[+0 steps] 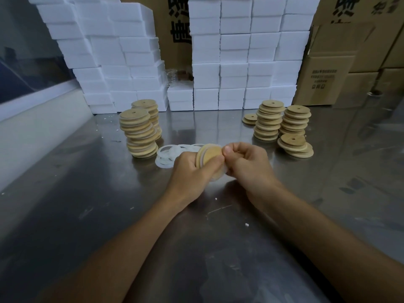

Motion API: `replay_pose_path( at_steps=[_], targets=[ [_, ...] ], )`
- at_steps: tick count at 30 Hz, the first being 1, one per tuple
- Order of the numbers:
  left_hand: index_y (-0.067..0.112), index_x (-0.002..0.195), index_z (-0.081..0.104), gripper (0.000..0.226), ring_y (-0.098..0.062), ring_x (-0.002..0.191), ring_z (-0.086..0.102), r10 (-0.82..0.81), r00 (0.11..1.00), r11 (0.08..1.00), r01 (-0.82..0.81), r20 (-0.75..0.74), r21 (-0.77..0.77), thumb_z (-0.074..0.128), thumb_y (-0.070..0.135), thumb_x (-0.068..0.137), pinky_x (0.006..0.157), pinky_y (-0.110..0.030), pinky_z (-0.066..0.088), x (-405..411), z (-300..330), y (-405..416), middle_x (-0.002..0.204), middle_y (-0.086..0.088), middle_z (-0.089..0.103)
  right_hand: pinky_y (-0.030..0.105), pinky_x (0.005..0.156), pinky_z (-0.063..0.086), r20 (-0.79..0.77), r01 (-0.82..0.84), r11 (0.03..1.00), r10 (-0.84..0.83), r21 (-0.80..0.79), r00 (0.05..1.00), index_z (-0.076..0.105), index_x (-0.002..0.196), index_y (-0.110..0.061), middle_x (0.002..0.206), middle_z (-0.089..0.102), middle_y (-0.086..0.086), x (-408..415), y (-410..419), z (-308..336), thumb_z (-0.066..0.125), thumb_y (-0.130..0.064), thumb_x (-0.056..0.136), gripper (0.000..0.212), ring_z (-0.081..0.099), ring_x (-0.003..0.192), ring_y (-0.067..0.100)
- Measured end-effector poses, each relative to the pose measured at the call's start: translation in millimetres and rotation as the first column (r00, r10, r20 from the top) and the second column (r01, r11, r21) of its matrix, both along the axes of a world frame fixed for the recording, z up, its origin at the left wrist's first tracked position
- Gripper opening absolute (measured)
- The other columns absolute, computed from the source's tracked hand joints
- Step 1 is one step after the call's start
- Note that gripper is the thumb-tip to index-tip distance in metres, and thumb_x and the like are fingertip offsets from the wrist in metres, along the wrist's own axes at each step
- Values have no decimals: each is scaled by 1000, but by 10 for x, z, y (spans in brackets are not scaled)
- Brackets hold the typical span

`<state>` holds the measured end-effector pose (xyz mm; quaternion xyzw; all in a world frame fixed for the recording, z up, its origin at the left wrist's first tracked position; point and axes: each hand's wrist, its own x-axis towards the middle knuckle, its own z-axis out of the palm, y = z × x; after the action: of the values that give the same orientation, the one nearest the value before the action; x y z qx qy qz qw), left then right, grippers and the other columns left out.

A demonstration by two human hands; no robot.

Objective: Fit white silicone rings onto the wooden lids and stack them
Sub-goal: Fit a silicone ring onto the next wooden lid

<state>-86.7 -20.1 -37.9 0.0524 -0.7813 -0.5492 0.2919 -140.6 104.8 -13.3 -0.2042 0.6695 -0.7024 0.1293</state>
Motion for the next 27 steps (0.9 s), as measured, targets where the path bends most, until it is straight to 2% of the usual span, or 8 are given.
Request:
replay_pose_path(
  at_steps=[3, 6, 9, 13, 16, 20, 23, 27],
  targets=[
    [8, 75, 69, 35, -25, 66, 63, -94, 993, 994, 98, 74, -54, 64, 42, 71, 67, -47, 52, 29, 6, -3, 72, -16, 67, 26, 61, 48, -458, 19, 994, 32, 106, 888, 61, 83, -9, 69, 63, 3, -22, 53, -1, 57, 1, 94, 15, 57, 63, 11],
    [9, 71, 66, 39, -33, 71, 64, -87, 991, 992, 95, 101, -82, 60, 48, 70, 70, -53, 51, 34, 7, 11, 70, -16, 66, 28, 66, 48, -596, 15, 988, 81, 155, 799, 60, 86, -9, 74, 64, 2, -54, 94, 13, 57, 1, 93, 13, 60, 70, 17],
    [7, 66, 64, 42, -34, 68, 61, -26, 1000, 988, 28, 16, -150, 58, 48, 73, 66, -54, 49, 47, 25, 20, 66, -17, 63, 30, 69, 49, -507, -39, 991, 99, 127, 856, 61, 86, -7, 75, 62, 0, -68, 98, 43, 58, -3, 95, 10, 59, 71, 11],
    [-1, 70, 64, 51, -34, 67, 61, 22, 998, 964, -38, -64, -263, 54, 48, 77, 65, -53, 48, 64, 36, 16, 67, -19, 63, 25, 60, 55, -168, -133, 991, 136, 29, 976, 63, 84, -5, 70, 65, 4, -40, 85, 89, 56, -9, 98, 15, 62, 61, 8],
    [-5, 67, 61, 56, -37, 64, 57, 33, 996, 944, -59, -87, -326, 51, 50, 76, 64, -53, 47, 77, 39, 37, 64, -22, 60, 22, 57, 55, 7, -204, 979, 204, -18, 979, 65, 79, -5, 64, 67, 3, -87, 144, 105, 56, -7, 98, 21, 64, 58, 8],
    [-7, 64, 58, 59, -38, 62, 55, 33, 995, 946, -63, -98, -318, 51, 50, 77, 62, -52, 46, 79, 45, 60, 62, -24, 57, 23, 57, 55, 44, -244, 969, 246, -45, 968, 65, 79, -5, 60, 67, -1, -134, 181, 86, 55, -6, 97, 21, 64, 55, 6],
    [-5, 63, 58, 57, -36, 61, 55, 40, 992, 946, -76, -121, -315, 50, 49, 79, 61, -52, 46, 74, 48, 44, 61, -22, 57, 25, 63, 57, 34, -248, 966, 251, -79, 967, 67, 80, -5, 68, 71, 3, -137, 154, 56, 58, -11, 97, 20, 68, 63, 11],
    [-3, 65, 62, 57, -33, 60, 57, 84, 986, 931, -129, -142, -342, 50, 51, 82, 60, -50, 47, 69, 28, 20, 61, -18, 60, 34, 68, 60, 175, -278, 951, 299, -135, 938, 66, 84, -1, 82, 73, 13, -145, 138, 22, 61, -21, 94, 23, 72, 76, 23]
  ],
)
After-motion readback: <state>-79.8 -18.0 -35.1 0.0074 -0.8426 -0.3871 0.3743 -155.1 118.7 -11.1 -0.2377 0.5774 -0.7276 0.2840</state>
